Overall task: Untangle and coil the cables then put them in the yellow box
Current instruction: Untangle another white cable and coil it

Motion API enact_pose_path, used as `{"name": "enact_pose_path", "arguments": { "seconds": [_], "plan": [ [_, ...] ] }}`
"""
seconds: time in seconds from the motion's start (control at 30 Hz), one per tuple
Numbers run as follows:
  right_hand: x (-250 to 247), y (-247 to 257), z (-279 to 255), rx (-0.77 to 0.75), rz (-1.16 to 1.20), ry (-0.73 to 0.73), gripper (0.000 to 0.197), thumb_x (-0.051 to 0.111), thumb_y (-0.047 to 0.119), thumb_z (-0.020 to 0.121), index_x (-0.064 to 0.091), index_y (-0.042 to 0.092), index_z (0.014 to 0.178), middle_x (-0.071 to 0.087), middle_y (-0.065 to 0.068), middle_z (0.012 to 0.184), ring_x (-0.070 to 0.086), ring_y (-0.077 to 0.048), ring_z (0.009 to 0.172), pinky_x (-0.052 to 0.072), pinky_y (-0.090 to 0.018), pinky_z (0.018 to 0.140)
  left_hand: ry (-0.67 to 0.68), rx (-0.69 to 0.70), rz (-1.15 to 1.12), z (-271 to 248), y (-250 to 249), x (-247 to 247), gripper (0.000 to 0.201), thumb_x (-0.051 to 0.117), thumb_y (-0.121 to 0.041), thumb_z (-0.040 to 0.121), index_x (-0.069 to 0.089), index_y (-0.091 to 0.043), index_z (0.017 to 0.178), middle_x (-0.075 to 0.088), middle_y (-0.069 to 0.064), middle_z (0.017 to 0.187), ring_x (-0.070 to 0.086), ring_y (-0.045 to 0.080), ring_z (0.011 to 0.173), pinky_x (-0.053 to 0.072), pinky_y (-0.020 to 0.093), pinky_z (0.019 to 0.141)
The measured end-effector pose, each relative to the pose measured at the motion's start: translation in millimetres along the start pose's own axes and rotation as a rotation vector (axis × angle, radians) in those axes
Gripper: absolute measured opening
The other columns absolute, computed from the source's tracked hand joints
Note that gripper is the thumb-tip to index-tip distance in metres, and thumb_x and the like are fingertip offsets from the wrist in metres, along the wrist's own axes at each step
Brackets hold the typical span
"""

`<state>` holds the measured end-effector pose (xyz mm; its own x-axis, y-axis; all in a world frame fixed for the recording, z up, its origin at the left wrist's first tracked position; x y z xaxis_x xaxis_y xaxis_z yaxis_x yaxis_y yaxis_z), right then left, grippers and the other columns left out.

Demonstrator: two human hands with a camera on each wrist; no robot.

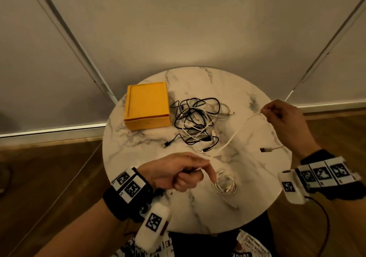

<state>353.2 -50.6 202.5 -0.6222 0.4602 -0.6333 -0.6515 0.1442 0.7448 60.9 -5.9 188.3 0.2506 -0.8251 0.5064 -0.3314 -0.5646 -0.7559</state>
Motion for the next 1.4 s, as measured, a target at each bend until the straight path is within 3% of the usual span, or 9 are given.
{"name": "enact_pose_path", "arguments": {
  "seconds": [0.13,0.33,0.47,0.67,0.77,0.87,1.1,1.23,1.4],
  "plan": [
    [13,7,7,-0.078,-0.053,0.042,0.006,0.060,0.018,0.094,0.062,0.014,0.090,0.061,0.000,0.070,0.057,-0.013,0.065,0.043,-0.024,0.060,-0.018,-0.041,-0.081,-9,27,-4,0.037,0.042,-0.037,0.098,0.067,-0.015,0.083,0.030,-0.011,0.044,0.021,0.001,0.038,0.014,0.018,0.037],
    [64,15,-23,-0.101,-0.063,0.289,0.008,0.060,0.014,0.094,0.062,0.018,0.086,0.062,-0.001,0.067,0.047,-0.005,0.054,0.035,-0.019,0.055,0.015,0.530,-0.441,-34,-37,-9,0.017,0.062,-0.022,0.089,0.068,-0.009,0.099,0.035,-0.007,0.057,0.028,0.004,0.046,0.030,0.015,0.040],
    [103,46,-79,-0.333,0.056,0.576,0.013,0.054,0.021,0.099,0.066,0.016,0.096,0.059,0.018,0.070,0.053,0.002,0.059,0.039,-0.014,0.060,-0.325,0.805,-0.318,-25,-72,-28,0.033,0.054,-0.018,0.089,0.064,-0.002,0.117,0.061,-0.001,0.076,0.062,0.008,0.066,0.053,0.020,0.062],
    [94,90,-115,-0.491,0.141,0.643,0.020,0.056,0.035,0.097,0.064,0.017,0.097,0.047,0.006,0.055,0.039,0.000,0.049,0.028,-0.013,0.055,-0.697,0.585,0.353,-8,-23,-51,0.029,0.038,-0.017,0.103,0.058,-0.001,0.116,0.073,0.007,0.078,0.072,0.027,0.077,0.057,0.041,0.080],
    [80,96,-109,-0.528,0.149,0.598,0.017,0.056,0.029,0.097,0.064,0.014,0.096,0.040,0.015,0.057,0.037,0.004,0.050,0.027,-0.012,0.055,-0.589,0.301,0.770,-13,16,-29,0.032,0.043,-0.046,0.097,0.069,-0.031,0.088,0.061,0.006,0.055,0.059,0.022,0.047,0.050,0.029,0.053],
    [73,83,-98,-0.478,0.202,0.544,0.016,0.061,0.027,0.094,0.069,0.013,0.095,0.052,0.015,0.062,0.043,0.001,0.051,0.032,-0.014,0.055,-0.461,0.178,0.707,-22,36,-4,0.077,0.029,-0.079,0.083,0.074,-0.017,0.082,0.043,0.006,0.055,0.035,0.012,0.043,0.036,0.031,0.049],
    [82,71,-102,-0.124,0.595,0.430,0.022,0.065,0.015,0.085,0.075,0.007,0.102,0.075,0.009,0.080,0.062,0.004,0.069,0.042,-0.009,0.066,-0.071,0.284,-0.071,-28,33,12,0.046,0.038,-0.034,0.097,0.070,-0.002,0.097,0.034,-0.006,0.047,0.019,0.010,0.042,0.022,0.021,0.044],
    [102,85,-115,0.008,0.795,0.457,0.022,0.057,0.024,0.093,0.075,0.010,0.093,0.048,0.006,0.055,0.037,-0.002,0.050,0.032,-0.013,0.049,0.072,0.347,-0.276,-29,28,13,0.036,0.049,-0.034,0.096,0.067,-0.003,0.101,0.026,-0.007,0.052,0.020,0.007,0.041,0.031,0.017,0.045],
    [122,102,-125,0.043,0.982,0.473,0.013,0.060,0.030,0.090,0.068,0.021,0.086,0.027,-0.018,0.053,0.025,-0.011,0.045,0.023,-0.019,0.043,-0.083,0.495,-0.379,-29,23,0,0.033,0.061,-0.043,0.091,0.067,-0.013,0.079,0.017,-0.009,0.048,0.017,0.008,0.036,0.030,0.015,0.040]
  ]
}}
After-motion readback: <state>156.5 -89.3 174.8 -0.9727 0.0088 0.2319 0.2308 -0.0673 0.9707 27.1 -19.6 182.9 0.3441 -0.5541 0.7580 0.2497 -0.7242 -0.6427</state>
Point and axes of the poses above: each hand's wrist, its own z-axis towards the middle knuckle, its own x-axis out of the palm, y = z × x, the point moved 2 cm from there along z, towards the middle knuckle
